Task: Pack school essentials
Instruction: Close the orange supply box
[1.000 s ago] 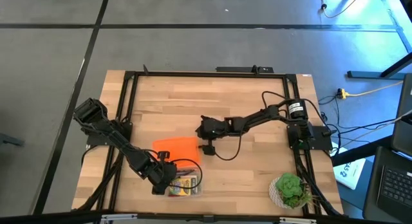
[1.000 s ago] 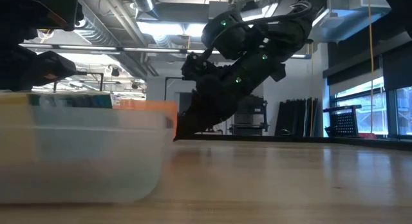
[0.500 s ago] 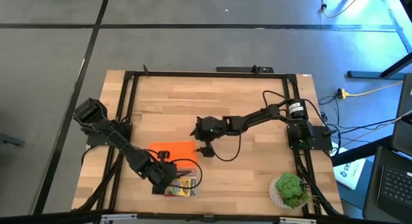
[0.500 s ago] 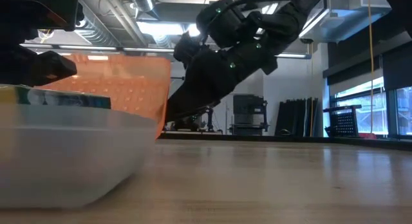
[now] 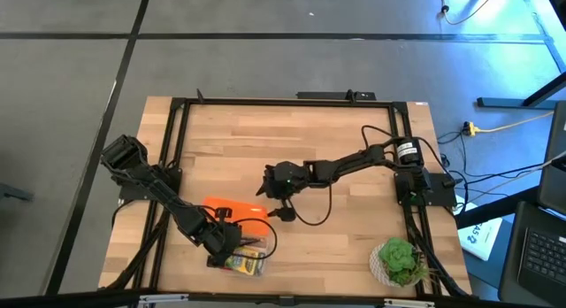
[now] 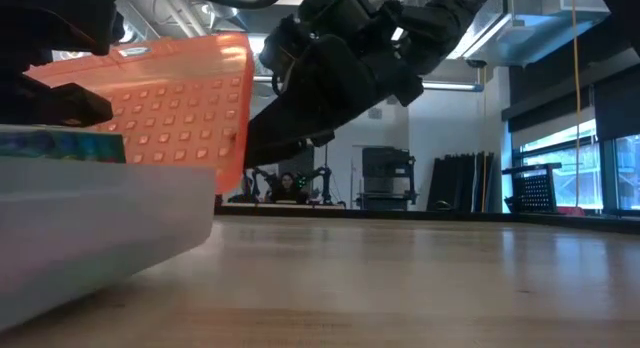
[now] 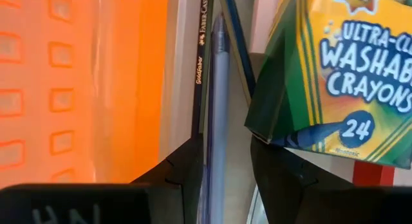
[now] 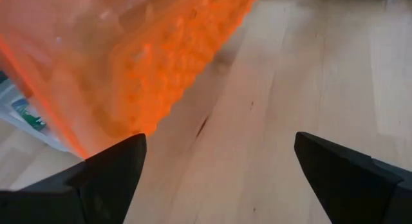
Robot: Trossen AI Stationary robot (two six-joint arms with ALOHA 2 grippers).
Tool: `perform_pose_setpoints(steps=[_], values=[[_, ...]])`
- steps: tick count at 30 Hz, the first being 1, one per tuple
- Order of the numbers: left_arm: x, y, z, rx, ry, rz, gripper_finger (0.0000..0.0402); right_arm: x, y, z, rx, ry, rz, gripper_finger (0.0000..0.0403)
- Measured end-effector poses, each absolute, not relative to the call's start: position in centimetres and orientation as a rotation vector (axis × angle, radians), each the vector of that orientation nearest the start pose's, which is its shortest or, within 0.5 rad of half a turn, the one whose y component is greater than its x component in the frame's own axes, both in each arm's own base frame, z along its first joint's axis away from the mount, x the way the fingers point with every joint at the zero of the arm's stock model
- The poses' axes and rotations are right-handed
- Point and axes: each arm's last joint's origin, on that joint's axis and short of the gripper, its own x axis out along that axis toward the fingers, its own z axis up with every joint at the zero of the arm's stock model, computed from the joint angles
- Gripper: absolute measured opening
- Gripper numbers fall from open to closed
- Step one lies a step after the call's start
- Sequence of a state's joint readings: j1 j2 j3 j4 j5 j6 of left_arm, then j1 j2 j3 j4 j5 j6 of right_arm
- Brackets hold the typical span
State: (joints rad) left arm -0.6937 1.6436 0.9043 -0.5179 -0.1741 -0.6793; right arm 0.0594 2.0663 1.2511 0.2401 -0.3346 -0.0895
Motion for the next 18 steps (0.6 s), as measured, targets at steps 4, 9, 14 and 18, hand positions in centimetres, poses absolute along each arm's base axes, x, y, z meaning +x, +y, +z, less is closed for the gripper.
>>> perform_pose_setpoints(steps=[4, 9, 14, 18], values=[[22.58, -17.99, 15.45, -0.075, 1.237, -0.022, 0.0124, 43.85, 3.7, 15.15, -0.011, 0.539, 0.411, 0.0399], [22.64, -17.92, 15.45, -0.087, 1.245, -0.026, 0.0124, 43.85, 3.69, 15.14, -0.01, 0.541, 0.411, 0.0399], [22.63, -17.95, 15.48, -0.093, 1.252, -0.032, 0.0124, 43.86, 3.71, 15.16, -0.009, 0.54, 0.41, 0.0399], [22.69, -17.95, 16.08, -0.069, 1.271, -0.009, 0.0124, 43.91, 3.69, 15.24, -0.009, 0.534, 0.41, 0.0399]])
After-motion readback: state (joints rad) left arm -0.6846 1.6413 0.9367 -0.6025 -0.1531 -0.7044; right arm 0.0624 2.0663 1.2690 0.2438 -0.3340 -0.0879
